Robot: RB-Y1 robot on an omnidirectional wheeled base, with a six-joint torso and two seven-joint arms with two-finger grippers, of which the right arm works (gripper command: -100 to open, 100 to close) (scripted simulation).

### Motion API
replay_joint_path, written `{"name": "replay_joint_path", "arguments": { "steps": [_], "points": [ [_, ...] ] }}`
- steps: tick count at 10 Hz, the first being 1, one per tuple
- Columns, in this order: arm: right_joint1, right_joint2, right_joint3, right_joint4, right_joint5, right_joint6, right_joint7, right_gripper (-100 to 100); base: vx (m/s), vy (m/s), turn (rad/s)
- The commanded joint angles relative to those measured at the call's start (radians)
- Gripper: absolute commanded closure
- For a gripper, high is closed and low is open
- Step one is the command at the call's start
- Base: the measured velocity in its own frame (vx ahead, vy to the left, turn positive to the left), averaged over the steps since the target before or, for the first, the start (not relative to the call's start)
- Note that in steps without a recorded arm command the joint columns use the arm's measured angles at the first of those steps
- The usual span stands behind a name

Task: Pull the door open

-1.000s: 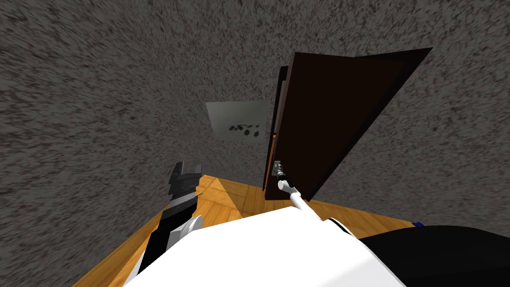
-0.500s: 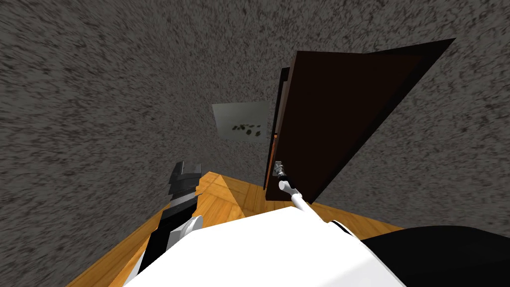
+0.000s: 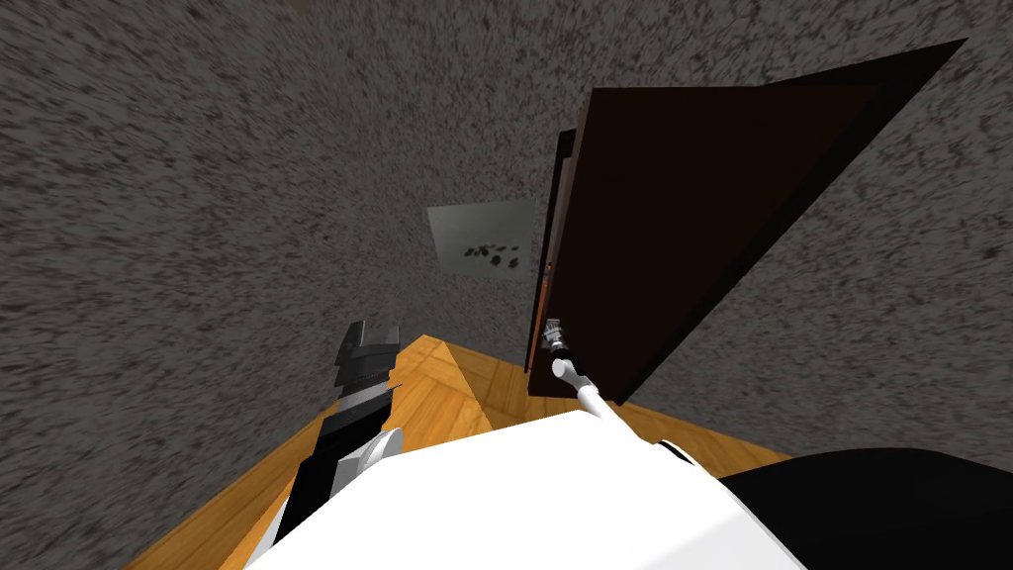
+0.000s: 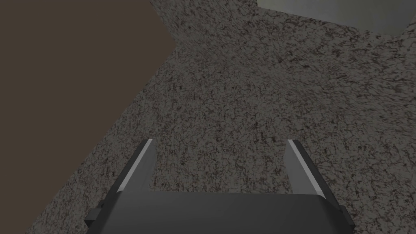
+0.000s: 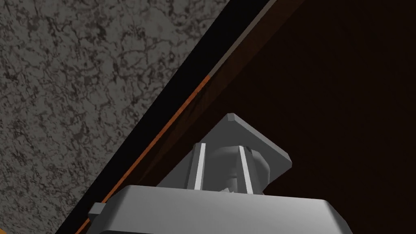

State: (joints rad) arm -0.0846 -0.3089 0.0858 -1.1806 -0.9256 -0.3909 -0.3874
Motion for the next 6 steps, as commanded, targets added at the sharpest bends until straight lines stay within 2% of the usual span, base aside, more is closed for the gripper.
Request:
{"name": "replay_joint_path", "arguments": {
  "steps": [1,3,6],
  "points": [
    [0.016,-0.001,0.01,-0.003,-0.03,-0.012,-0.037,-100,-0.114,-0.033,0.103],
    [0.033,0.002,0.024,-0.026,-0.069,-0.027,-0.081,-100,-0.1,-0.036,0.012],
    [0.059,0.008,0.048,-0.061,-0.132,-0.052,-0.15,-100,-0.1,-0.056,0.083]
  ]
}}
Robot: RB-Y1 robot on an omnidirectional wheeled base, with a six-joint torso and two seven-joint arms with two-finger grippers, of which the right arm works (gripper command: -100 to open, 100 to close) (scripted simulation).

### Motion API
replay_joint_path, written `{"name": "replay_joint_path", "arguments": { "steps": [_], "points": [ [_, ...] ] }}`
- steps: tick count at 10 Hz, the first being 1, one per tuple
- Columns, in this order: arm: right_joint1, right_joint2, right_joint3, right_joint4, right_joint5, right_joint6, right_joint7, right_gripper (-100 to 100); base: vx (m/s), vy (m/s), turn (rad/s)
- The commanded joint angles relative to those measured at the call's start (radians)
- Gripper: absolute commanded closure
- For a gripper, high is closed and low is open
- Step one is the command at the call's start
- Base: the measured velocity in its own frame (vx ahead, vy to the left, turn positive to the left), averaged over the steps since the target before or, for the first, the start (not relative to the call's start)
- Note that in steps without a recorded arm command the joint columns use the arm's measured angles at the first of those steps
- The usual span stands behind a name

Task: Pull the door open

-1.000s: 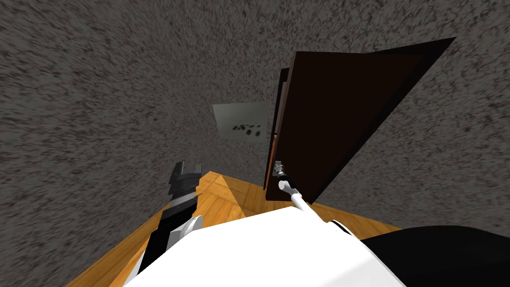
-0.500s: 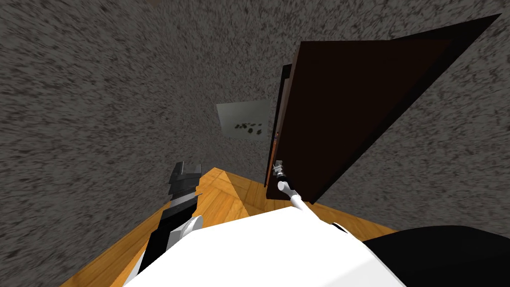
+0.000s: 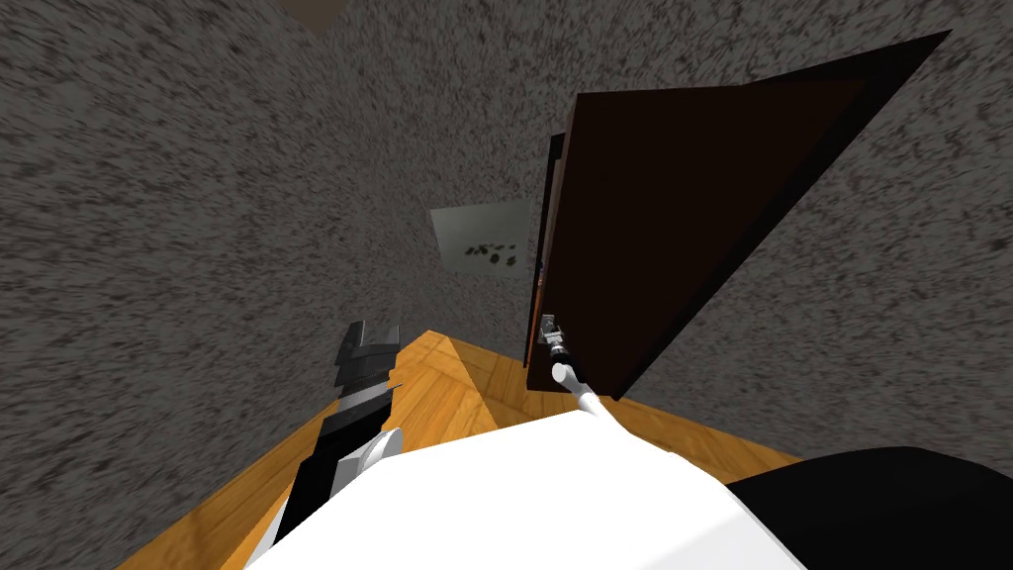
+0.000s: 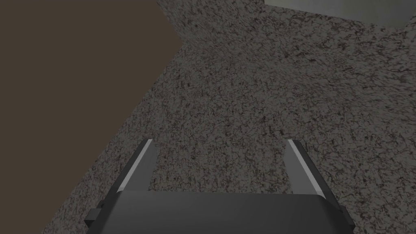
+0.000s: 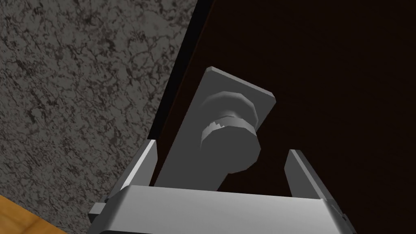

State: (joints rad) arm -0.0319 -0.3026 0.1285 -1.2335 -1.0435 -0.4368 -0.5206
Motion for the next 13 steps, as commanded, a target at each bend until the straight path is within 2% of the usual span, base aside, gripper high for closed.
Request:
{"name": "replay_joint_path", "arguments": {
  "steps": [1,7,9,10,12,13],
  "points": [
    [0.014,0.004,0.013,-0.02,-0.034,-0.014,-0.04,-100,-0.105,-0.034,0.076],
    [0.058,0.013,0.052,-0.08,-0.139,-0.055,-0.156,-100,-0.093,-0.036,0.064],
    [0.069,0.015,0.062,-0.095,-0.165,-0.065,-0.186,-100,-0.088,-0.021,0.052],
    [0.066,0.015,0.058,-0.091,-0.156,-0.06,-0.173,-100,-0.037,-0.009,0.01],
    [0.075,-0.031,0.034,-0.068,-0.163,-0.071,-0.229,-100,0.131,-0.028,0.194],
    [0.075,-0.031,0.034,-0.068,-0.163,-0.071,-0.229,-100,0.147,-0.013,0.046]
  ]
}}
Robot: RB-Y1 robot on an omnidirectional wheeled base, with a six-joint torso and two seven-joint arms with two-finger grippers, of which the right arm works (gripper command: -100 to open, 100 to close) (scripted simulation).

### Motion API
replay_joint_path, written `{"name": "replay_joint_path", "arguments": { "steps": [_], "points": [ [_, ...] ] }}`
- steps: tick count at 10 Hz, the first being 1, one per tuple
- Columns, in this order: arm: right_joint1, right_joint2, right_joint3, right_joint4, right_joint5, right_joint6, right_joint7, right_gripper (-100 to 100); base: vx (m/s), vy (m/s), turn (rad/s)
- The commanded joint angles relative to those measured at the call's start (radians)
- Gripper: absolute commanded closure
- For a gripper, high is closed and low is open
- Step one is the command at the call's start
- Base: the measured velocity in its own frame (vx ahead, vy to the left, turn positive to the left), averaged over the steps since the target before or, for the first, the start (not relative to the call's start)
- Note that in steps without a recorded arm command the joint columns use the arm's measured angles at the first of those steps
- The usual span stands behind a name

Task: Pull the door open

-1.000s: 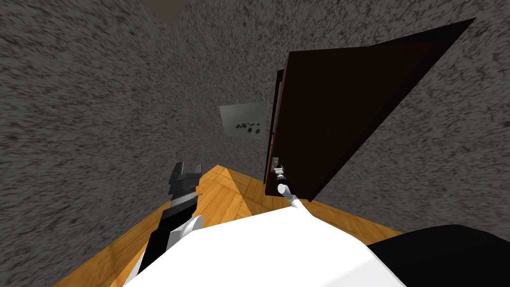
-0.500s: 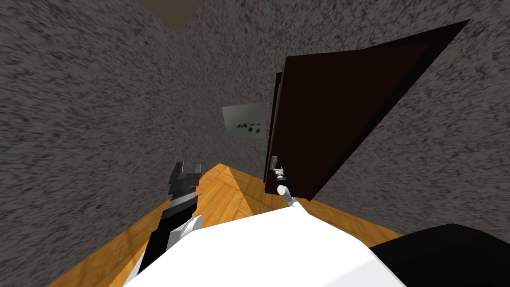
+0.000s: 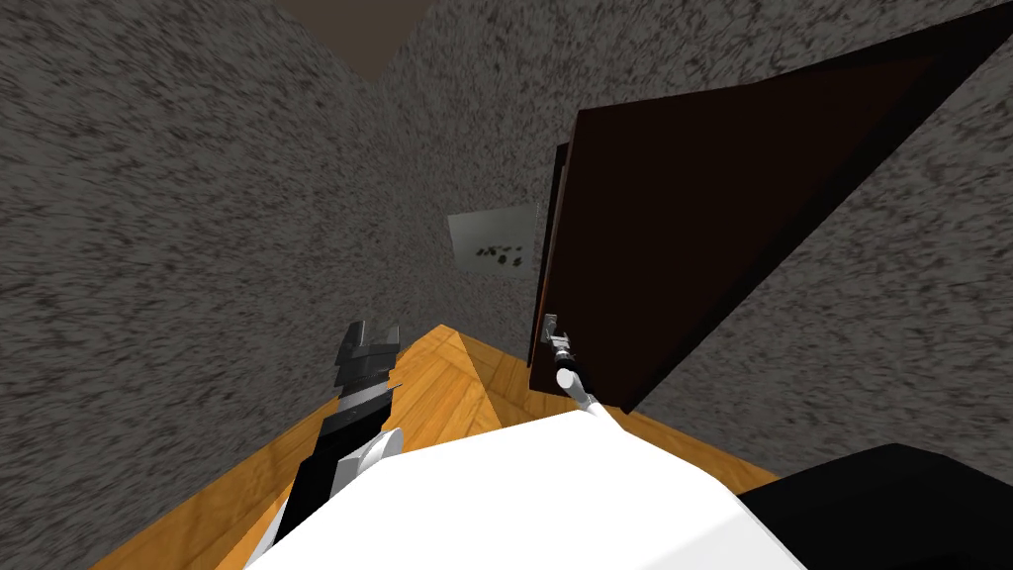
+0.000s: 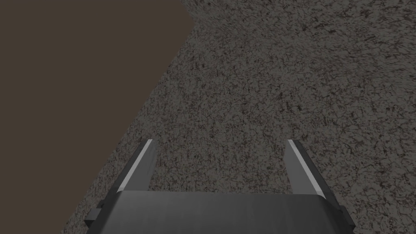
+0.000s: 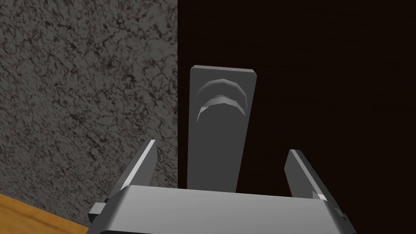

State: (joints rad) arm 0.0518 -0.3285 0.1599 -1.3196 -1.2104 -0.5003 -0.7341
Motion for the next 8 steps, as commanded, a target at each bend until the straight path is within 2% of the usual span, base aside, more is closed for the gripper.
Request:
{"name": "replay_joint_path", "arguments": {
  "steps": [1,2,3,5,6,7,8],
  "points": [
    [-0.006,-0.026,-0.008,0.029,0.001,-0.012,-0.038,-100,0.14,0.003,0.083],
    [-0.004,-0.036,-0.014,0.034,0.0,-0.014,-0.05,-100,0.128,0.002,0.134],
    [-0.001,-0.055,-0.024,0.044,-0.002,-0.018,-0.071,-100,0.127,-0.02,0.164],
    [0.002,-0.076,-0.035,0.055,-0.004,-0.022,-0.095,-100,0.114,-0.014,0.09],
    [0.001,-0.068,-0.03,0.051,-0.003,-0.02,-0.082,-100,0.043,-0.003,0.014],
    [0.001,-0.068,-0.03,0.051,-0.003,-0.02,-0.082,100,-0.005,-0.002,-0.019],
    [0.001,-0.068,-0.03,0.051,-0.003,-0.02,-0.082,100,-0.016,-0.006,-0.012]
  ]
}}
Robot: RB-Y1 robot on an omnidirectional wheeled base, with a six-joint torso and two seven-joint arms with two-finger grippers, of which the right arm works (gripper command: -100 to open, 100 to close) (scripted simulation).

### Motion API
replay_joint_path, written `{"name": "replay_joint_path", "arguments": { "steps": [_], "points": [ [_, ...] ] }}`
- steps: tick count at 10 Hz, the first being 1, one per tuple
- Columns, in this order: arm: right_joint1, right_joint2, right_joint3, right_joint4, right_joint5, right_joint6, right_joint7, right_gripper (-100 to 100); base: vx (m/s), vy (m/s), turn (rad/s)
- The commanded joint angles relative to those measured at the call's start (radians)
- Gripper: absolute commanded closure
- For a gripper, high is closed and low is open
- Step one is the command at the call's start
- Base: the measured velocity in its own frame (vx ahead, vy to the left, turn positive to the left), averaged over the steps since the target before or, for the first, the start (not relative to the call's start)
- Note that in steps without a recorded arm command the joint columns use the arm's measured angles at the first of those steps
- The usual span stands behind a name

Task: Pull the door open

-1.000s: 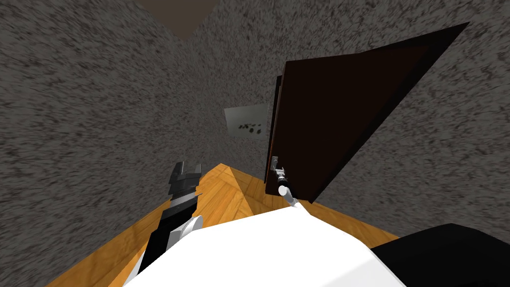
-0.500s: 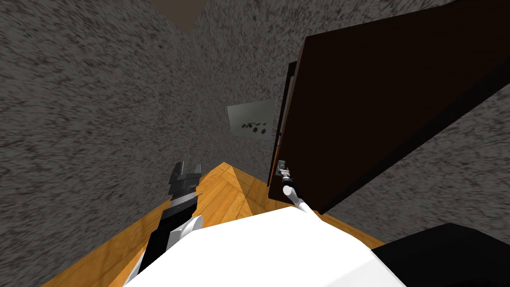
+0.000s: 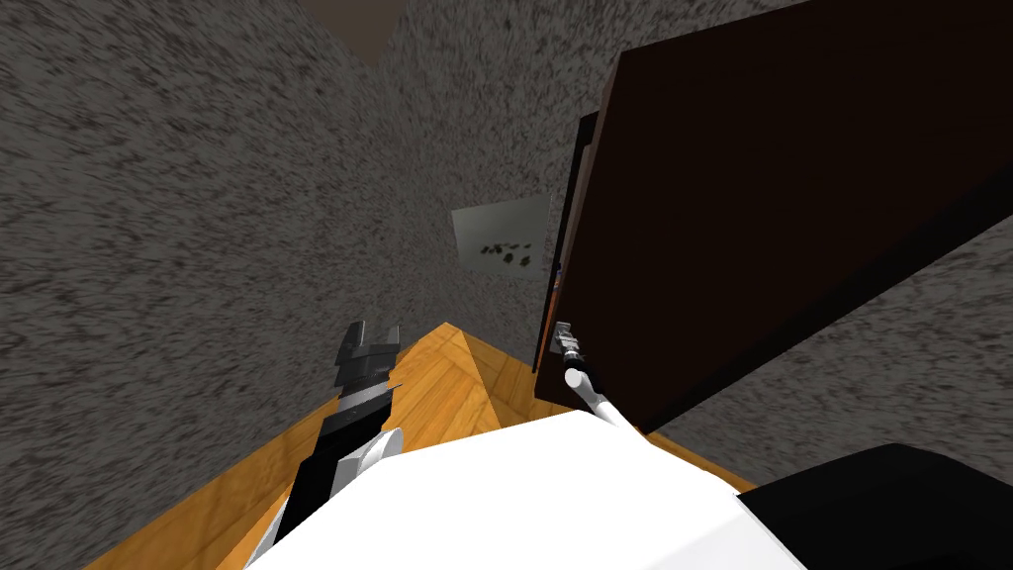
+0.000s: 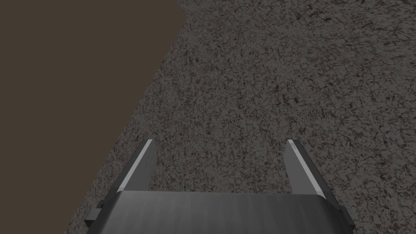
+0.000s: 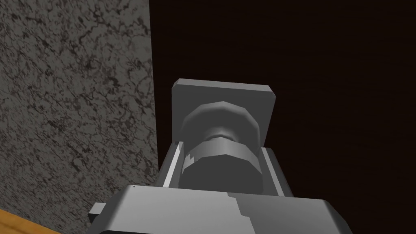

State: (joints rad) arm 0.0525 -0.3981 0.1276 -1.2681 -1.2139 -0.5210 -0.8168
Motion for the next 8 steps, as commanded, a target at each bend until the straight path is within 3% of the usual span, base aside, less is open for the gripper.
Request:
{"name": "replay_joint_path", "arguments": {
  "steps": [1,4,5,8],
  "points": [
    [0.0,0.002,0.002,-0.001,0.0,0.001,0.0,100,-0.013,-0.001,0.013],
    [0.0,0.002,0.002,-0.001,0.0,0.001,0.0,100,-0.002,0.0,0.001],
    [0.006,-0.016,0.016,-0.005,0.0,0.0,-0.019,100,-0.138,-0.029,0.158],
    [0.016,-0.044,0.04,-0.015,0.001,-0.003,-0.053,100,-0.22,-0.039,0.156]
  ]
}}
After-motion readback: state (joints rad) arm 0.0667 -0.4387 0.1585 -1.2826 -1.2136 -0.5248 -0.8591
